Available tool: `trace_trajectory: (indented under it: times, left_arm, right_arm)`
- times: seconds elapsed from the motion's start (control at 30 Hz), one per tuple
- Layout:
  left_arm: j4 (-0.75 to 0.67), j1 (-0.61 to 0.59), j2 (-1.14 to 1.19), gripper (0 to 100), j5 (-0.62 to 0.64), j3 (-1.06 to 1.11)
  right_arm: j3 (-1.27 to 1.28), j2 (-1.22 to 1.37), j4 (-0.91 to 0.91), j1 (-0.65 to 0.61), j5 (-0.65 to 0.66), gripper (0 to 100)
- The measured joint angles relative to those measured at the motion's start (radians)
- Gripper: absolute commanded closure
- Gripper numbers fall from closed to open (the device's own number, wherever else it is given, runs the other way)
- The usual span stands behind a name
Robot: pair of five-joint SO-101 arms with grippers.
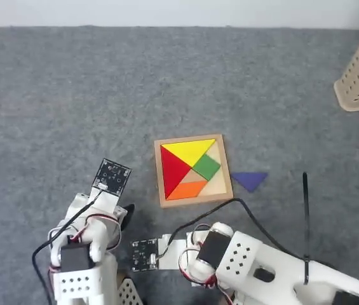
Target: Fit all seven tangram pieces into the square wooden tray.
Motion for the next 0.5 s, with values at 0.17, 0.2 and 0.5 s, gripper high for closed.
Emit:
trace_trajectory:
  times: [0.17, 0.2, 0.5]
  left_arm:
    - [0.000, 0.000, 0.000, 72, 0.000, 0.000]
    - [0.000, 0.000, 0.000, 72, 0.000, 0.000]
    - [0.000, 0.000, 0.000, 72, 0.000, 0.000]
  right_arm:
    - [0.014, 0.000, -0.011, 0.000, -0.002, 78.3]
    - [0.014, 0.000, -0.011, 0.000, 0.000, 78.3]
    - [0.014, 0.180, -0.014, 0.000, 0.117, 78.3]
